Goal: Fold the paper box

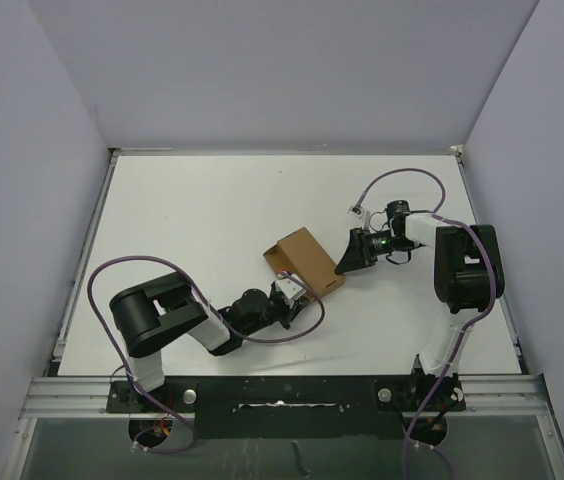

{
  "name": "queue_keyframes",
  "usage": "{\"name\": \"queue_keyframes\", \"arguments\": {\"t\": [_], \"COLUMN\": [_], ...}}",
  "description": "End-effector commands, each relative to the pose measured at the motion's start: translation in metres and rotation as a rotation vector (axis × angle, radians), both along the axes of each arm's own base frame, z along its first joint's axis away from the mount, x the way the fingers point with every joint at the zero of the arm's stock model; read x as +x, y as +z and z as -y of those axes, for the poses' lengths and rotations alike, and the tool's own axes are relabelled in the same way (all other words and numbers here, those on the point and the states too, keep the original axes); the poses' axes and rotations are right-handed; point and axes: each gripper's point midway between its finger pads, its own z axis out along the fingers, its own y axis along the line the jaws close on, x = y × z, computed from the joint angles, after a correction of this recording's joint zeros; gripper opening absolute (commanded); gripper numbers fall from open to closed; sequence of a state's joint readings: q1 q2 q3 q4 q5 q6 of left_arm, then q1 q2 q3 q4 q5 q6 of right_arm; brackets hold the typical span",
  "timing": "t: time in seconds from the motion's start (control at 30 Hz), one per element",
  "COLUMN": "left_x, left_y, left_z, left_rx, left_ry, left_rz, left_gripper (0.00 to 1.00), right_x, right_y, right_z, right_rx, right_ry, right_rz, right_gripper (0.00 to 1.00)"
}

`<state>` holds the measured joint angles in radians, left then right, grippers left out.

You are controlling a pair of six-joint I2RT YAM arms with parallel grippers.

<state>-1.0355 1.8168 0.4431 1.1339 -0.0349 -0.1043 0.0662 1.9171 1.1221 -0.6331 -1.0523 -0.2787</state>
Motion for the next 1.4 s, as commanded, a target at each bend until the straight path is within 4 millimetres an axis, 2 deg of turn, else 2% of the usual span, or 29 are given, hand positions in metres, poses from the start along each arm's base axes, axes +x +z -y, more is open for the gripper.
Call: {"name": "queue_keyframes", "arguments": {"t": [0.0,0.33,0.9,1.37], "left_x": [0.004,0.007,0.011,0.020], "left_y": [-0.003,0.000,0.013,0.029], "left_z": [-0.006,-0.004,0.012,0.021], "left_rx": [-0.021,-0.014,0.014,0.053], "left_ry": [0.029,0.030,-0.007,0.004], "left_rz": [0.006,0.019,0.021,0.007], "left_gripper": [0.00,0.00,0.00,0.00], "right_x": [0.010,0.010,0.009,0.006], "right_y": [-0.021,-0.020,-0.020,-0.019], "right_z": [0.010,0.010,0.007,0.002], "right_rx": [-0.103,-0.102,-0.100,-0.098], "right_ry": [0.003,0.006,0.017,0.036], "right_rz": [0.041,0.042,0.045,0.052], "right_gripper": [0.29,0.29,0.29,0.29]}}
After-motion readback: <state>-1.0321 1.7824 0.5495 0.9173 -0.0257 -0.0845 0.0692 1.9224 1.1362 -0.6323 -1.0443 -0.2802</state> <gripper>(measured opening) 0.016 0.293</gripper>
